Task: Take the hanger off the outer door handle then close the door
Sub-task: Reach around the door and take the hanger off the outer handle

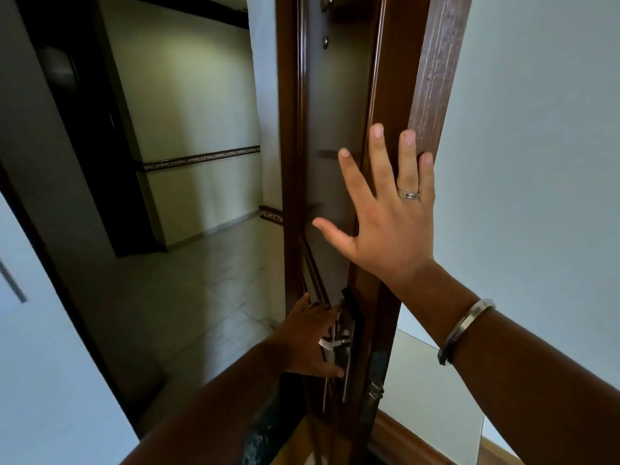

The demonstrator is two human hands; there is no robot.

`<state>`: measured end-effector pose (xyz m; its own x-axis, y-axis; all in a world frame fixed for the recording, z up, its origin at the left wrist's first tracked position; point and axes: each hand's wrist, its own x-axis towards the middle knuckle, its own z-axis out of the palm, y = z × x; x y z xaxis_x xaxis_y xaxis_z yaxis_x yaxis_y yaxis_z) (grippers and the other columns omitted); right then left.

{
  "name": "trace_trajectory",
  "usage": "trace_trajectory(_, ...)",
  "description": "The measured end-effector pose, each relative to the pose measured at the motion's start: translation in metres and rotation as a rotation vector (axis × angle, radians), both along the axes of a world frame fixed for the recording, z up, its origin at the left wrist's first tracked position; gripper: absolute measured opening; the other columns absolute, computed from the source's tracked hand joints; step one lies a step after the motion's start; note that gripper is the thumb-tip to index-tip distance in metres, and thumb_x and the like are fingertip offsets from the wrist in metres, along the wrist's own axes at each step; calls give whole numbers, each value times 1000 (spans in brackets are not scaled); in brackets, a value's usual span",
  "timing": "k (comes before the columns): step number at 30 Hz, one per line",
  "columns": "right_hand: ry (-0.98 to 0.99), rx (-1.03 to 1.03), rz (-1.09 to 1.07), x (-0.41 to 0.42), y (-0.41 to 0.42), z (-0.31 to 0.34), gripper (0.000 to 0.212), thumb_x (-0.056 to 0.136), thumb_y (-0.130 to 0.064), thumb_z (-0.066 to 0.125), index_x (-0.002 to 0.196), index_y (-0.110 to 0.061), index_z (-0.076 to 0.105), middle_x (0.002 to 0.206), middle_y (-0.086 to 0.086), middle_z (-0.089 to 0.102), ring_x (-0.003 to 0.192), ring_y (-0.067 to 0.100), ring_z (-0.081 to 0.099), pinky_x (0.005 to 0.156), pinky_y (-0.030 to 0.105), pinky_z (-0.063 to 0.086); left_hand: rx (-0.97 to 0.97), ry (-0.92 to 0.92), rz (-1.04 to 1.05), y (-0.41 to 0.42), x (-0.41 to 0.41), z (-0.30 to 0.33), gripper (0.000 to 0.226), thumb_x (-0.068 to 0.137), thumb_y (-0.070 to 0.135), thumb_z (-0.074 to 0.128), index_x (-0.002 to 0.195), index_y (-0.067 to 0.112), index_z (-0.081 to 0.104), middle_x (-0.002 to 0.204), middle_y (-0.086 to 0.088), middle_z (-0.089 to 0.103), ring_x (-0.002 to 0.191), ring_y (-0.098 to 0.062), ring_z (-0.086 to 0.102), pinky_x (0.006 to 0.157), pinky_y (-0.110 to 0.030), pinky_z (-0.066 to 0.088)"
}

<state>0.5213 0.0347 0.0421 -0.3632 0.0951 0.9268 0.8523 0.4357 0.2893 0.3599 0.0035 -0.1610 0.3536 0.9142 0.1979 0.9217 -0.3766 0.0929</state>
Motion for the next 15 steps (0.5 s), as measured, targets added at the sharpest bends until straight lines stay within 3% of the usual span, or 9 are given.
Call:
trace_trajectory(4, 0, -1, 6, 4, 1, 0, 83, 89, -75, 35, 151, -21, 32, 159, 19, 25, 145, 43, 14, 118, 56, 9, -66, 138, 9, 6, -22, 14, 128, 66, 84, 62, 156, 23, -7, 162, -11, 22, 148, -21, 12, 103, -25, -36)
trace_trajectory(7, -3, -4, 8, 5, 3, 0, 83, 88, -76, 36, 151, -21, 33, 159, 18, 26, 146, 43, 15, 118, 55, 8, -157, 120, 14, 16, -38, 29, 126, 67, 73, 73, 154, 34, -9, 162, -11, 22, 148, -26, 13, 110, -32, -19)
trace_trajectory(11, 2, 5, 30, 5, 5, -1, 83, 88, -75, 38, 150, -21, 35, 158, 17, 28, 146, 43, 15, 118, 55, 7, -256, 234, -59, 36, -42, 47, 117, 70, 57, 83, 156, 31, 7, 154, -8, 37, 137, -26, 34, 114, -39, 26)
trace_trajectory(15, 4, 1, 58, 3, 5, -2, 82, 87, -75, 39, 149, -20, 39, 158, 16, 30, 146, 42, 15, 118, 55, 8, -300, 350, -89, 60, -36, 64, 96, 75, 50, 81, 151, 25, 28, 150, -9, 40, 135, -28, 37, 111, -42, 33)
